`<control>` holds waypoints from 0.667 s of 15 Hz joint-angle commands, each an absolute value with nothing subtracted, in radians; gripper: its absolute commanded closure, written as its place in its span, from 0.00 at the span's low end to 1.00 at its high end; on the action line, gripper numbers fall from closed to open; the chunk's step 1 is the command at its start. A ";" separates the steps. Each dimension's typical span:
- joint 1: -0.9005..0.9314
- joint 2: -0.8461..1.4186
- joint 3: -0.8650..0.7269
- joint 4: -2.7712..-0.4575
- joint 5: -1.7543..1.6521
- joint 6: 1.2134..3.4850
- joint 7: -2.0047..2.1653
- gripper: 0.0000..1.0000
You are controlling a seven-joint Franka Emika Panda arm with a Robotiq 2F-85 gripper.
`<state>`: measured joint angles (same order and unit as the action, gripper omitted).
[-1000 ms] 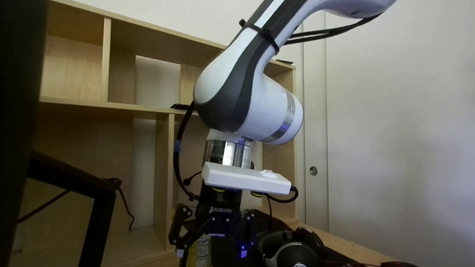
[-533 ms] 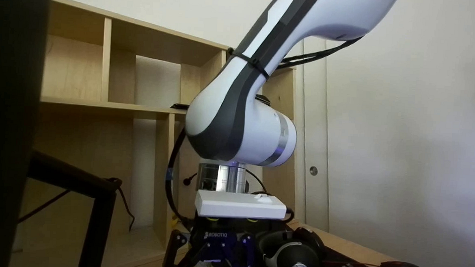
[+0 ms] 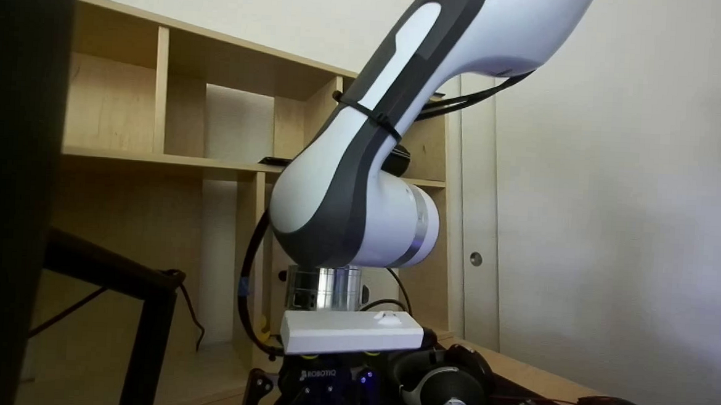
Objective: Move the white bottle to the right
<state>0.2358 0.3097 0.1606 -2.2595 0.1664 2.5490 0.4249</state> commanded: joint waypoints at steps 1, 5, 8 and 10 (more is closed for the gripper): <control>0.242 0.309 0.155 -2.259 0.170 2.547 0.422 0.00; 0.244 0.318 0.150 -2.253 0.163 2.532 0.428 0.42; 0.232 0.308 0.148 -2.268 0.168 2.535 0.409 0.62; 0.233 0.306 0.142 -2.272 0.165 2.539 0.413 0.75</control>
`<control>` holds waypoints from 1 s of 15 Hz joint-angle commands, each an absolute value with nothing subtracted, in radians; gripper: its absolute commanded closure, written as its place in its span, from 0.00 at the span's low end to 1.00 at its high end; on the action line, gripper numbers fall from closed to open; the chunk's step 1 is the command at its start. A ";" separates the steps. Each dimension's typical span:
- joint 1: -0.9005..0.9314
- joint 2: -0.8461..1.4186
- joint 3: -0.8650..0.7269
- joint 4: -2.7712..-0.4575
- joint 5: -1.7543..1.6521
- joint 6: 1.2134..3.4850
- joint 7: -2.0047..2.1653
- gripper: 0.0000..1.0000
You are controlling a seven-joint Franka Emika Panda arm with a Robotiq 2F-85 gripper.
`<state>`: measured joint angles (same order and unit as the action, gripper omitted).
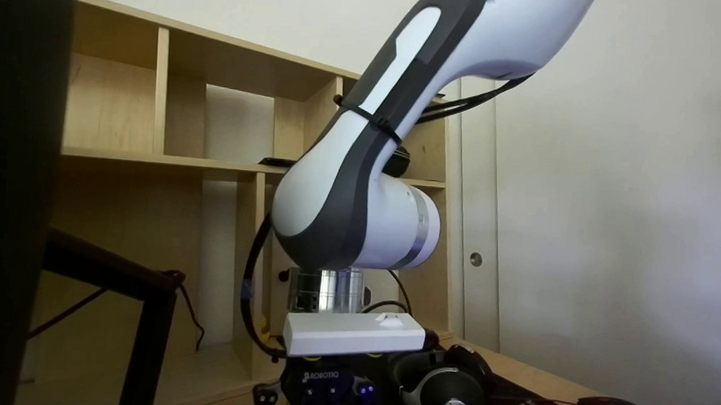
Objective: Move the white bottle to the right
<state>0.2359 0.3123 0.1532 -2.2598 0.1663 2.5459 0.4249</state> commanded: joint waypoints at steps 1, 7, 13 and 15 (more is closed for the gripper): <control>0.231 0.303 0.140 -2.273 0.167 2.539 0.412 0.80; 0.170 0.068 0.156 -2.404 0.250 2.493 0.301 0.80; 0.141 -0.086 0.126 -2.430 0.274 2.437 0.323 0.55; 0.134 -0.154 0.120 -2.460 0.275 2.413 0.322 0.80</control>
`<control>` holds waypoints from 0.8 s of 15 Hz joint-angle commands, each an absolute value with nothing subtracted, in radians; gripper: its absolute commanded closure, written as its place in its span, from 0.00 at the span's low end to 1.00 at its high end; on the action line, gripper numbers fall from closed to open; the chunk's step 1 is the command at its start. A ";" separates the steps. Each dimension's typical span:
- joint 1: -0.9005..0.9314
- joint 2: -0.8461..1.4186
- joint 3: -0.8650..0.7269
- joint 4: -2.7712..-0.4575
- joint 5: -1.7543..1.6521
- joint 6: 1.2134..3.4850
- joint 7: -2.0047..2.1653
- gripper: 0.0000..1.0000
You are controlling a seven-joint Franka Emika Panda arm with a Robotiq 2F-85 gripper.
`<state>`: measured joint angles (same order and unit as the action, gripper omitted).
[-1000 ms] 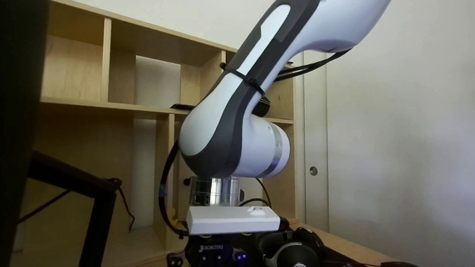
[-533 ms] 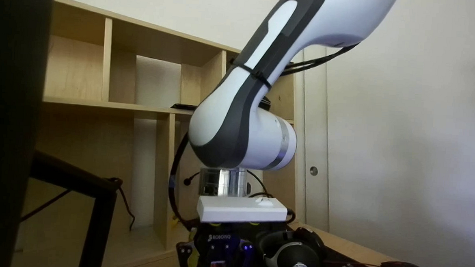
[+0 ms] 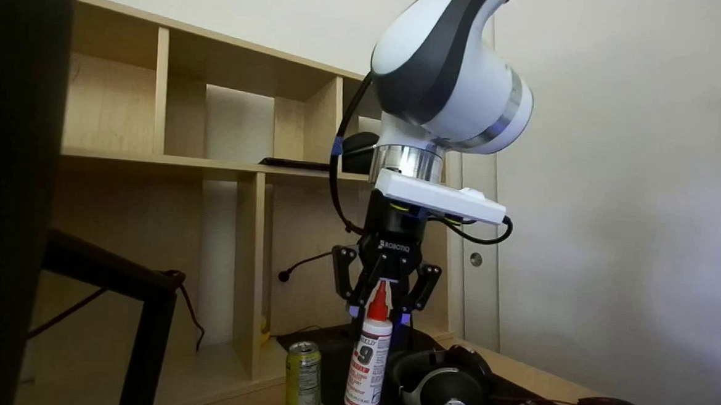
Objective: Move the white bottle to the right
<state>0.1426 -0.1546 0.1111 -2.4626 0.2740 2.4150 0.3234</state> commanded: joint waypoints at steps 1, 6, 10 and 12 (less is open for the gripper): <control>0.114 -0.120 0.126 -2.435 0.215 2.433 0.381 0.80; -0.003 -0.135 0.012 -2.296 0.214 2.389 0.482 0.80; -0.041 -0.141 -0.026 -2.271 0.221 2.405 0.461 0.55; -0.041 -0.140 -0.026 -2.276 0.221 2.405 0.458 0.55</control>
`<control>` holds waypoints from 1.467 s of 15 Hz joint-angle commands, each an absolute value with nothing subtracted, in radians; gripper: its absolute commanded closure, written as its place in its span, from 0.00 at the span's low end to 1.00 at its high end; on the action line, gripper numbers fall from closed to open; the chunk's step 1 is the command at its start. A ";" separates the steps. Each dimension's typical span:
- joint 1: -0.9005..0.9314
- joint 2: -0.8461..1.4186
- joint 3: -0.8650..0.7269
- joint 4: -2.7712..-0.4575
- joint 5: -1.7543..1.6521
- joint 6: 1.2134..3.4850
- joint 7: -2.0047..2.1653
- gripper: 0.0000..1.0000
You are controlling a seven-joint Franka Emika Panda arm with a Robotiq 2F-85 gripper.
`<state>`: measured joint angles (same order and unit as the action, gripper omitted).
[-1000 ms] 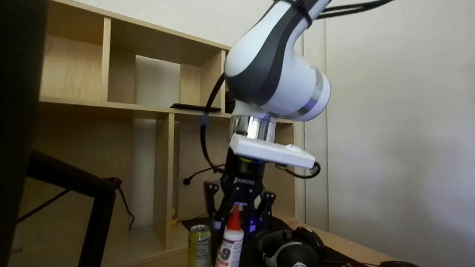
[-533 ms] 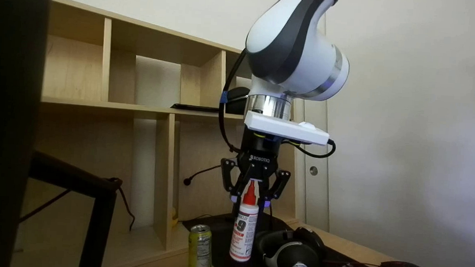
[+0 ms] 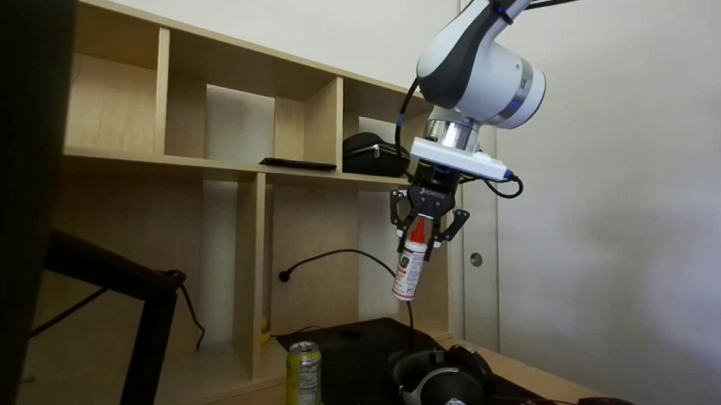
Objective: Move the white bottle to the right
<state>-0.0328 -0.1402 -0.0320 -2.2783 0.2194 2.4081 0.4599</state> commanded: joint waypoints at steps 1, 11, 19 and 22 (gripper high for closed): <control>-0.034 -0.139 -0.015 -2.280 0.221 2.405 0.463 0.80; -0.149 0.076 -0.167 -2.026 0.324 2.415 0.591 0.55; -0.163 0.317 -0.227 -1.803 0.239 2.453 0.882 0.80; -0.163 0.297 -0.232 -1.828 0.241 2.445 0.905 0.80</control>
